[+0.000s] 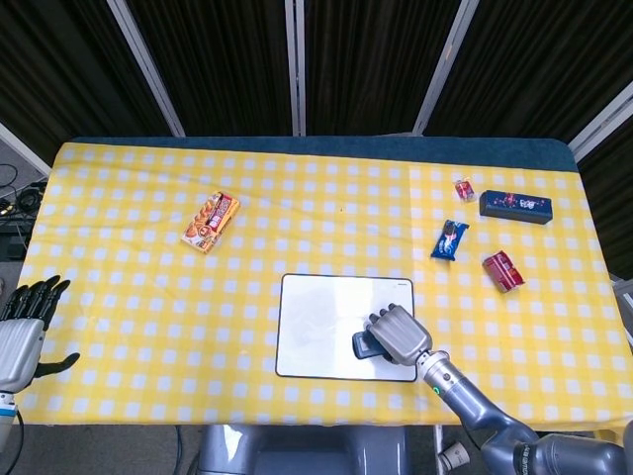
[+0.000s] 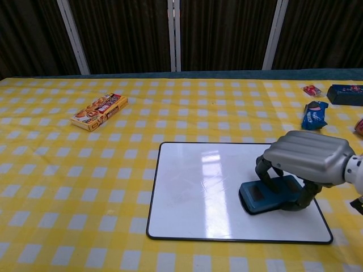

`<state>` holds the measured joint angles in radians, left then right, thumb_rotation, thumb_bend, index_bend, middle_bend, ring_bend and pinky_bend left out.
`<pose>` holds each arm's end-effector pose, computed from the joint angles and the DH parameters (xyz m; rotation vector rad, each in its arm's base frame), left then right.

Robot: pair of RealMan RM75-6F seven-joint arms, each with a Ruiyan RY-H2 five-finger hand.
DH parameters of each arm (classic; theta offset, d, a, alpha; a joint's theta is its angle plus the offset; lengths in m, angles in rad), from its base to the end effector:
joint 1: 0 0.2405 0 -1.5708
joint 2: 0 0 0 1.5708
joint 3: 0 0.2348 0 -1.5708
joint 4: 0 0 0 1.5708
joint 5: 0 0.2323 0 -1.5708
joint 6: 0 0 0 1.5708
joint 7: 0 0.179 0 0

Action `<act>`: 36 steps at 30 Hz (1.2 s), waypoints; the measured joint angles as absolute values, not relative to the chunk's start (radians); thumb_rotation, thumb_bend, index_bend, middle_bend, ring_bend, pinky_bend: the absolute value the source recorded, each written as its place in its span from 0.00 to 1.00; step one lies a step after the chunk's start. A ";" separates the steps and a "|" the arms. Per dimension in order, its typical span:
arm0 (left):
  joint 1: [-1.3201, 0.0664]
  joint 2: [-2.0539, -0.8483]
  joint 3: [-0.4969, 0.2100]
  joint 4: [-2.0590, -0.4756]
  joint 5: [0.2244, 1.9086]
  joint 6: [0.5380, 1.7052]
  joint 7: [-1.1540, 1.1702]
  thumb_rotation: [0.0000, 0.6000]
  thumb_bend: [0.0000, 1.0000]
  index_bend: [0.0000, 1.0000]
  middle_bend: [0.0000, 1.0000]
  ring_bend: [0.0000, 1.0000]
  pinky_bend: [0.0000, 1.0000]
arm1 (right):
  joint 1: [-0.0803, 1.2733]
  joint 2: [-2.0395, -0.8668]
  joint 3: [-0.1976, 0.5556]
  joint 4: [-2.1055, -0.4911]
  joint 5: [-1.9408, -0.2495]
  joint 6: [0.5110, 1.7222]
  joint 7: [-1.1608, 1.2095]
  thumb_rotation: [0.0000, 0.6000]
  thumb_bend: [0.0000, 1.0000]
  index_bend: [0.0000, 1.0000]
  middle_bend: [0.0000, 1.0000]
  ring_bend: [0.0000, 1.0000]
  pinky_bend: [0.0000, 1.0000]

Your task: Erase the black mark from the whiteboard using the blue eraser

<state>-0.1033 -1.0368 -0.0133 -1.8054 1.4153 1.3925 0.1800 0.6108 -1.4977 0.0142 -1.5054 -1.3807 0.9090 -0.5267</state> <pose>-0.2849 0.2080 0.1178 -1.4443 -0.9728 -0.7481 -0.1698 -0.2940 -0.0757 2.1810 -0.6242 0.6652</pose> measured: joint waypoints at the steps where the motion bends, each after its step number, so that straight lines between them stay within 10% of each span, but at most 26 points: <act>1: -0.104 -1.037 -0.013 -1.805 1.415 1.392 0.179 1.00 0.00 0.00 0.00 0.00 0.00 | 0.612 -1.500 0.021 -1.490 -1.373 0.912 -0.530 1.00 0.37 0.51 0.56 0.47 0.47; 16: -0.108 -1.042 -0.010 -1.807 1.411 1.384 0.194 1.00 0.00 0.00 0.00 0.00 0.00 | 0.607 -1.538 0.093 -1.360 -1.262 0.969 -0.537 1.00 0.37 0.51 0.56 0.47 0.47; 36: -0.107 -1.049 -0.006 -1.809 1.413 1.388 0.208 1.00 0.00 0.00 0.00 0.00 0.00 | 0.613 -1.455 -0.058 -1.567 -1.395 0.900 -0.566 1.00 0.37 0.52 0.56 0.47 0.47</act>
